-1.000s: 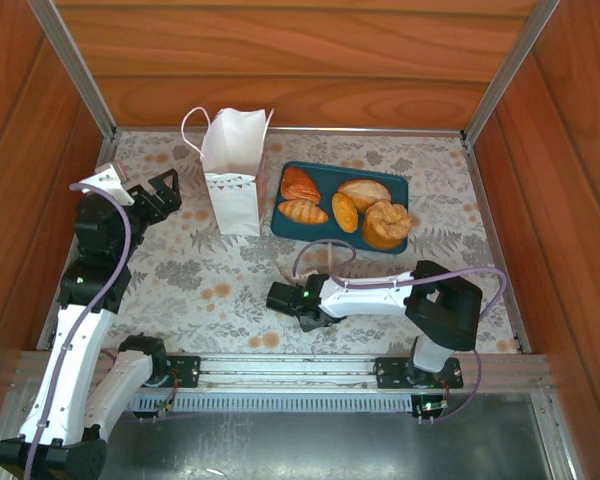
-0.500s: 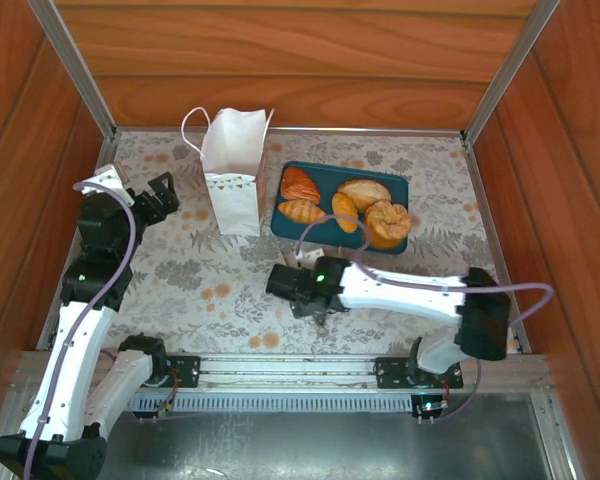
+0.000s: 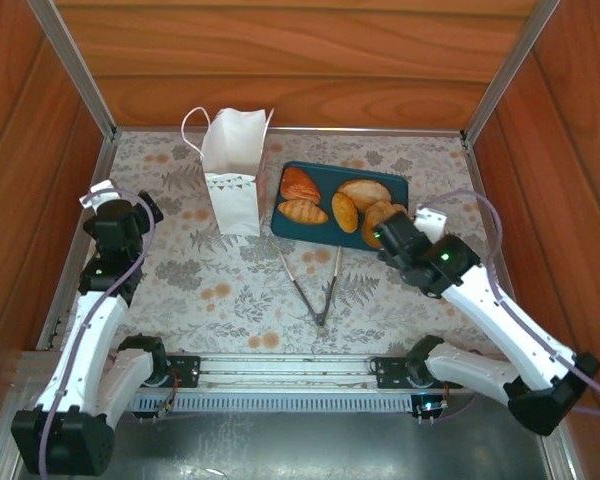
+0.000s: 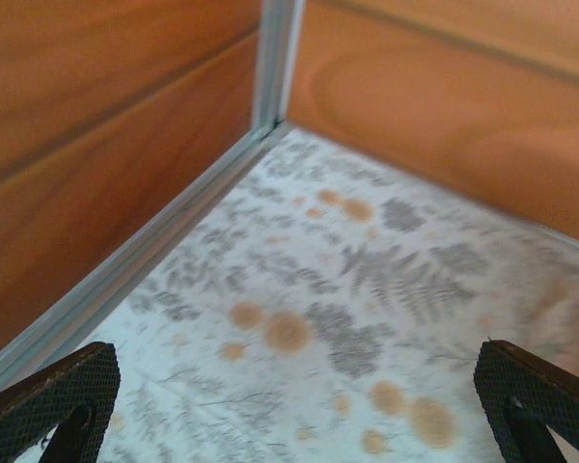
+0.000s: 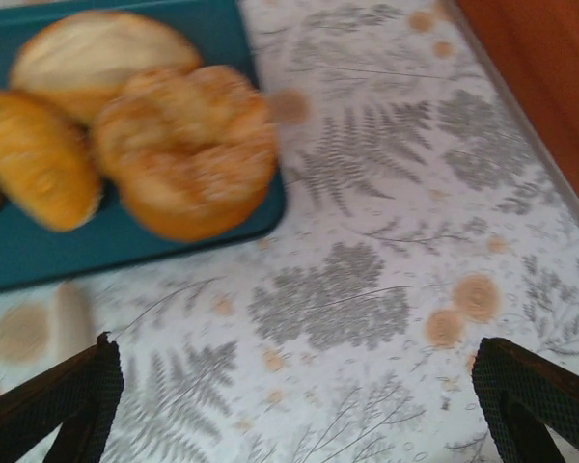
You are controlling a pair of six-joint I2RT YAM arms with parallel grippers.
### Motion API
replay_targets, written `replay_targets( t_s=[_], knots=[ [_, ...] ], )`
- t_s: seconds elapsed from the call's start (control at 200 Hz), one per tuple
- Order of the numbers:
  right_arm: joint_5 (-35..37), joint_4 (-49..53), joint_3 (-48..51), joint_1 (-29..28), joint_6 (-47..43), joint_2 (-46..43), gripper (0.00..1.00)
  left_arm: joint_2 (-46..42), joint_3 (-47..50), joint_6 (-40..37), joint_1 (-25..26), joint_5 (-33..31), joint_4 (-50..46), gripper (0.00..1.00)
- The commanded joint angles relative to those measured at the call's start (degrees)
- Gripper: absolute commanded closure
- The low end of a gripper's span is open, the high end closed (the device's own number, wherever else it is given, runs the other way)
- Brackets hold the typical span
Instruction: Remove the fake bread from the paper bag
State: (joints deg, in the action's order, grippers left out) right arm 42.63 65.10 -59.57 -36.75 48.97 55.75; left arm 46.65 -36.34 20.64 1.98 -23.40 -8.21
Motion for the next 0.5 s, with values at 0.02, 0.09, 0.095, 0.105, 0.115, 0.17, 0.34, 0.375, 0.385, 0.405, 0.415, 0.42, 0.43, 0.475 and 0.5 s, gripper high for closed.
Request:
replay_targets(
  t_s=[0.02, 0.09, 0.095, 0.105, 0.115, 0.17, 0.34, 0.375, 0.385, 0.405, 0.415, 0.42, 0.43, 0.475, 0.5],
  knots=[
    [-5.13, -10.17, 4.46, 13.54, -7.82, -2.47, 0.00, 2.52, 4.14, -1.17, -2.49, -4.54, 10.00, 0.00],
    [-7.15, -12.81, 6.12, 20.39, -9.13, -0.96, 0.00, 4.98, 5.49, -2.16, -2.94, -4.33, 12.80, 0.00],
    [-7.27, -13.07, 6.30, 20.75, -9.23, -0.84, 0.00, 5.14, 5.53, -2.17, -2.94, -4.31, 12.97, 0.00],
    [-7.31, -13.49, 6.57, 21.59, -9.39, -0.51, 0.00, 5.52, 5.63, -2.29, -3.05, -4.20, 13.35, 0.00],
    [-7.41, -13.92, 6.81, 22.35, -9.59, -0.15, 0.00, 5.90, 5.79, -2.41, -3.06, -4.00, 13.62, 0.00],
    [-7.64, -16.77, 8.58, 26.34, -10.23, 1.63, 0.00, 7.93, 6.77, -3.46, -3.18, -2.93, 16.00, 0.00],
    [-7.08, -37.62, 18.97, 30.79, -16.67, 3.56, 0.00, 14.10, 11.37, -9.54, -3.16, 0.85, 27.91, 0.00],
    [-7.00, -42.45, 21.31, 30.94, -18.21, 3.36, 0.00, 15.17, 12.68, -11.42, -3.13, 1.80, 31.64, 0.00],
    [-7.03, -43.62, 21.88, 30.95, -18.45, 3.33, 0.00, 15.47, 13.06, -11.92, -3.12, 2.00, 32.55, 0.00],
    [-6.93, -45.95, 22.81, 31.14, -18.89, 3.36, 0.00, 16.07, 13.65, -12.62, -3.17, 2.27, 34.34, 0.00],
    [-6.86, -46.98, 23.20, 31.20, -19.13, 3.37, 0.00, 16.44, 14.01, -12.95, -3.20, 2.36, 35.29, 0.00],
    [-6.81, -47.38, 23.46, 31.21, -19.24, 3.39, 0.00, 16.62, 14.14, -13.06, -3.20, 2.46, 35.59, 0.00],
    [-6.74, -48.39, 23.78, 31.28, -19.43, 3.40, 0.00, 16.91, 14.35, -13.39, -3.14, 2.59, 36.21, 0.00],
    [-5.95, -51.83, 24.90, 31.47, -20.70, 3.91, 0.00, 18.26, 15.00, -14.72, -3.13, 3.62, 38.67, 0.00],
    [-5.46, -53.79, 25.51, 31.49, -21.53, 4.20, 0.00, 19.21, 15.24, -15.40, -3.12, 4.27, 39.92, 0.00]
  ],
)
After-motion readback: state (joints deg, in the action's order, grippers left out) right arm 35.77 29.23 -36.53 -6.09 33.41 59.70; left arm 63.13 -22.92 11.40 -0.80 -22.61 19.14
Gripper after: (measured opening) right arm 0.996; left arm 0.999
